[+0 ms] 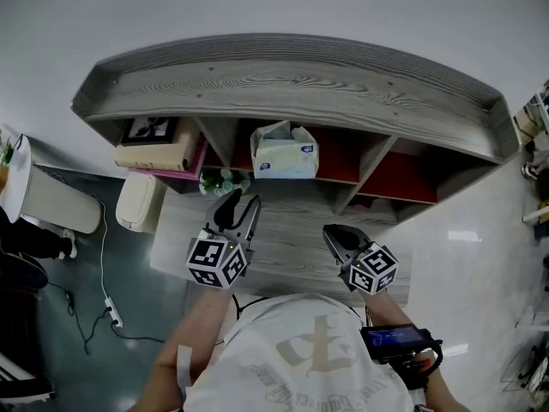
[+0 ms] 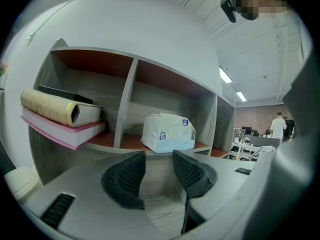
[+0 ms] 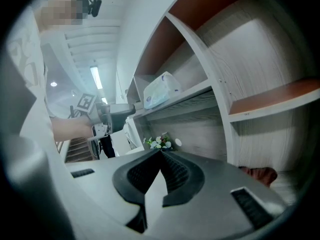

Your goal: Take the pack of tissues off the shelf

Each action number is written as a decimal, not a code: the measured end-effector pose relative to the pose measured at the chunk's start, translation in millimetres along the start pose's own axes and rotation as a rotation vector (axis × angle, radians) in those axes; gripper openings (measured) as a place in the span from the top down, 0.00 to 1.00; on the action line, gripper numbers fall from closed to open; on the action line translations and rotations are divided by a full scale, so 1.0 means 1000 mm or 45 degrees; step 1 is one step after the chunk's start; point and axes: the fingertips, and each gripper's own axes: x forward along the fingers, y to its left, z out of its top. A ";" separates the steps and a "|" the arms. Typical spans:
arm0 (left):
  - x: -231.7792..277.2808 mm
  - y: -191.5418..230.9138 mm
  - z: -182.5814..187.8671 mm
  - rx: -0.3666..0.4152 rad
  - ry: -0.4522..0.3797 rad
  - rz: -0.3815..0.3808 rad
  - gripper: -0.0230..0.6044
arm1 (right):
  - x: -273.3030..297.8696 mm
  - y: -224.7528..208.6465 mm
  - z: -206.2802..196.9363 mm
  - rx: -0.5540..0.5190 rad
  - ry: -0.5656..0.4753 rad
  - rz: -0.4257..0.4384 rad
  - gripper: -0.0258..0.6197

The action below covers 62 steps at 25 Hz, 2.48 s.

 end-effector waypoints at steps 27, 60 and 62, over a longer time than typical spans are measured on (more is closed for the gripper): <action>0.054 0.003 0.051 0.062 -0.026 -0.066 0.71 | -0.004 -0.011 -0.008 0.048 0.003 -0.107 0.95; 0.009 0.000 0.066 0.087 -0.194 -0.186 0.91 | -0.013 0.021 -0.020 0.043 -0.047 -0.206 0.95; 0.004 -0.003 0.068 0.083 -0.207 -0.194 0.91 | -0.016 0.020 -0.019 0.041 -0.049 -0.212 0.95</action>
